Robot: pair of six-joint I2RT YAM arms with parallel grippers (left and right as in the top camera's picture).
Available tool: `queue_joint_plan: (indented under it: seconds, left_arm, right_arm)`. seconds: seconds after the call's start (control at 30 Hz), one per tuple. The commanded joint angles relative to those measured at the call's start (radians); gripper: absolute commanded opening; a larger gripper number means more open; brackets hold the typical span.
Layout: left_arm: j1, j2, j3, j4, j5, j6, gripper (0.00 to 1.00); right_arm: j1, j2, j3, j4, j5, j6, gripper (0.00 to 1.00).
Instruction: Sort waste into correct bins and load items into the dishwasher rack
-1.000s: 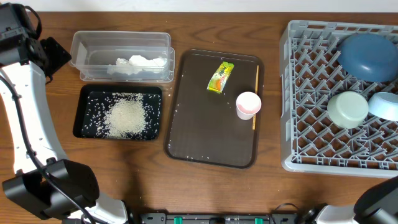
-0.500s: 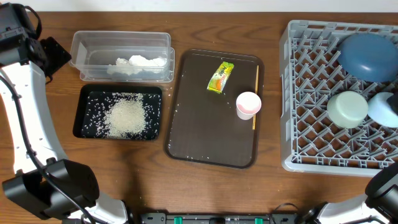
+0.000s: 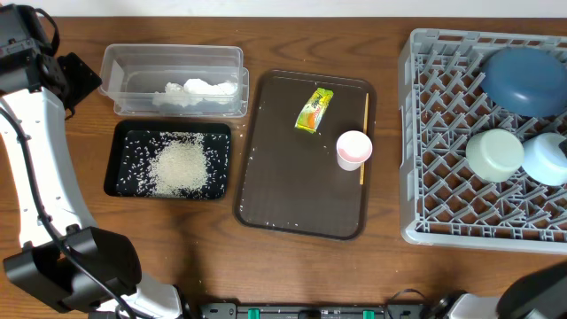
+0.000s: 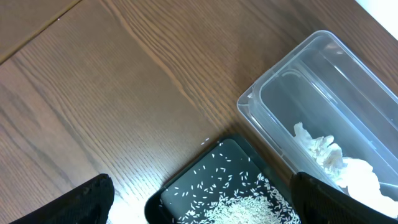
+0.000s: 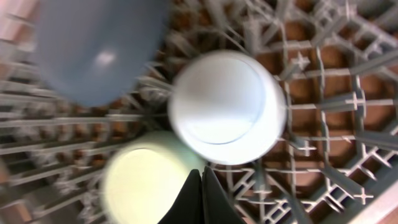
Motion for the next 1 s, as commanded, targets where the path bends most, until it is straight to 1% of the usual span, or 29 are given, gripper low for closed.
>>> queue_joint_plan:
  seconds: [0.0, 0.2, 0.4, 0.73, 0.97]
  left_arm:
    - [0.003, -0.003, 0.003, -0.002, -0.012, -0.002, 0.93]
    - [0.003, -0.003, 0.003, -0.002, -0.012, -0.002, 0.93]
    - [0.003, -0.003, 0.003, -0.002, -0.012, -0.002, 0.93]
    - [0.003, -0.003, 0.003, -0.002, -0.012, -0.002, 0.92]
    - [0.003, -0.003, 0.003, -0.002, -0.012, -0.002, 0.93]
  right_arm:
    - [0.074, -0.076, 0.005, 0.010, -0.047, 0.016, 0.01]
    - [0.225, -0.074, 0.000, 0.002, 0.012, -0.008, 0.01]
    - [0.332, 0.021, -0.006, -0.017, 0.094, 0.007, 0.01]
    - [0.363, 0.203, -0.006, -0.050, 0.062, 0.013, 0.01]
    - [0.371, 0.234, -0.006, -0.059, 0.062, 0.014, 0.01]
